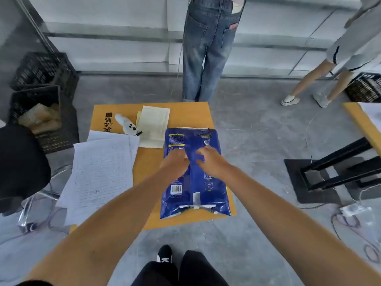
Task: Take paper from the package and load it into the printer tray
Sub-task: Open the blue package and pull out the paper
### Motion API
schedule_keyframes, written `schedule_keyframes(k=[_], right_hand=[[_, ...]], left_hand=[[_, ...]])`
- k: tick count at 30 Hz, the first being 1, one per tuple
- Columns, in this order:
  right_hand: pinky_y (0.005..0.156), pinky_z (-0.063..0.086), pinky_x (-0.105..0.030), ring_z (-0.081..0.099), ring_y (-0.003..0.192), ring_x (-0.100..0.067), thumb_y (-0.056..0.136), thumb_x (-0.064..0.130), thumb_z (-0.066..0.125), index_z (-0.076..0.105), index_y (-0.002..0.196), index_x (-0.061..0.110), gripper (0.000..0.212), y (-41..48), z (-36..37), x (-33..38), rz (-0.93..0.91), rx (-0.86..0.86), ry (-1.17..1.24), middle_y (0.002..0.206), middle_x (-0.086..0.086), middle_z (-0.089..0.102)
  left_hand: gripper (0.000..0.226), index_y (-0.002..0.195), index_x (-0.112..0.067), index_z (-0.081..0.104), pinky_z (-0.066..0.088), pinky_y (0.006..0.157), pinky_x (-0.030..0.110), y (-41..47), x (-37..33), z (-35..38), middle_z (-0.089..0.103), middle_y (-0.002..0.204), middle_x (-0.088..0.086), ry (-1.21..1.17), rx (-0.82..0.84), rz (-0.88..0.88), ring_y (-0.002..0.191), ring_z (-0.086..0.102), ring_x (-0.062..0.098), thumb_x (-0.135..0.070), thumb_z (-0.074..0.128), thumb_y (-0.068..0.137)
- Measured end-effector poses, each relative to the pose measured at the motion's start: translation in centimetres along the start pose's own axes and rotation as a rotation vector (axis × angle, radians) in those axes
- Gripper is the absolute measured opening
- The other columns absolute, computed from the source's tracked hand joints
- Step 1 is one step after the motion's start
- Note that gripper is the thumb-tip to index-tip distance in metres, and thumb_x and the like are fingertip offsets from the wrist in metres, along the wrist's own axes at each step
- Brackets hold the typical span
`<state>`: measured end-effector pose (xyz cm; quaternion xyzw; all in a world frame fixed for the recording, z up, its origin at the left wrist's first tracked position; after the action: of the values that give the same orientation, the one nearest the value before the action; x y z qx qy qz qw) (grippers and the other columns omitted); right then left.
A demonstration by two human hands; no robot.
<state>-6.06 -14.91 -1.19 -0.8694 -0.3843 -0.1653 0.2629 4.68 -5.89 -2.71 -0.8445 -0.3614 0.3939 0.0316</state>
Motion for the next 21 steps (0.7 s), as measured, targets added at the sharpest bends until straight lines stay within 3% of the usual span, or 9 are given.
schedule_keyframes(k=[2, 4, 7, 11, 15, 17, 21], right_hand=[[0.098, 0.047, -0.05, 0.05, 0.124, -0.031, 0.092, 0.025, 0.058, 0.05, 0.133, 0.017, 0.043, -1.9, 3.1, -1.4, 0.036, 0.128, -0.12, 0.138, -0.006, 0.043], [0.096, 0.048, -0.048, 0.046, 0.125, -0.027, 0.089, 0.024, 0.063, 0.051, 0.131, 0.019, 0.044, -4.2, 6.3, -2.6, 0.037, 0.189, -0.177, 0.134, -0.005, 0.042], [0.088, 0.052, -0.043, 0.045, 0.119, -0.022, 0.087, 0.022, 0.065, 0.055, 0.117, 0.02, 0.032, -5.1, 6.8, -2.2, -0.026, 0.096, -0.167, 0.122, -0.002, 0.045], [0.07, 0.053, -0.037, 0.05, 0.112, -0.019, 0.091, 0.021, 0.06, 0.06, 0.104, 0.016, 0.015, -6.4, 7.7, -1.8, -0.035, 0.079, -0.245, 0.112, -0.002, 0.049], [0.066, 0.045, -0.034, 0.052, 0.109, -0.023, 0.083, -0.001, 0.064, 0.059, 0.107, 0.007, 0.026, -6.2, 8.5, -1.4, -0.009, 0.09, -0.377, 0.116, -0.007, 0.049], [0.069, 0.048, -0.034, 0.05, 0.109, -0.022, 0.081, -0.002, 0.065, 0.058, 0.106, 0.007, 0.027, -5.8, 8.6, -1.3, -0.026, 0.083, -0.354, 0.116, -0.007, 0.049], [0.082, 0.05, -0.035, 0.053, 0.104, -0.028, 0.091, 0.016, 0.055, 0.061, 0.103, 0.002, 0.019, -6.8, 7.5, -1.2, -0.046, 0.089, -0.189, 0.113, -0.014, 0.052]], left_hand=[[0.017, 0.077, 0.0, 0.062, 0.051, 0.067, 0.038, -1.6, 2.3, 2.2, 0.06, 0.087, 0.014, -0.023, 0.069, -0.06, 0.081, 0.059, 0.028, -0.005, 0.048, 0.086], [0.017, 0.093, -0.003, 0.067, 0.052, 0.086, 0.036, -3.9, 3.8, 4.0, 0.056, 0.106, 0.006, 0.01, 0.067, -0.021, 0.098, 0.052, 0.017, -0.006, 0.052, 0.088], [0.025, 0.109, -0.013, 0.067, 0.044, 0.102, 0.034, -4.9, 4.1, 4.5, 0.048, 0.124, -0.002, 0.016, -0.004, 0.083, 0.119, 0.043, 0.016, -0.007, 0.053, 0.089], [0.031, 0.112, -0.017, 0.067, 0.043, 0.104, 0.037, -5.6, 4.2, 5.3, 0.045, 0.135, 0.0, 0.033, 0.008, 0.135, 0.126, 0.042, 0.023, -0.004, 0.054, 0.087], [0.028, 0.113, -0.022, 0.068, 0.034, 0.109, 0.036, -6.2, 4.3, 5.9, 0.039, 0.144, -0.002, 0.019, 0.022, 0.111, 0.134, 0.034, 0.025, -0.01, 0.057, 0.089], [0.026, 0.111, -0.023, 0.069, 0.031, 0.11, 0.033, -6.5, 4.3, 6.1, 0.038, 0.146, -0.004, -0.013, 0.024, 0.097, 0.136, 0.032, 0.023, -0.013, 0.058, 0.09], [0.03, 0.111, -0.023, 0.071, 0.031, 0.111, 0.031, -7.0, 4.4, 6.3, 0.04, 0.147, -0.005, -0.036, 0.021, 0.061, 0.136, 0.033, 0.022, -0.008, 0.057, 0.089]])
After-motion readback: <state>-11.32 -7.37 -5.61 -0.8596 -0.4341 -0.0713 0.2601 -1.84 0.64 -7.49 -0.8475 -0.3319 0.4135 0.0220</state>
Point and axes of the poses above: each hand's wrist, its own y-axis towards the middle knuckle, its own z-axis out of the palm, x = y × z, the point moved 8 cm from there along y, towards the middle knuckle
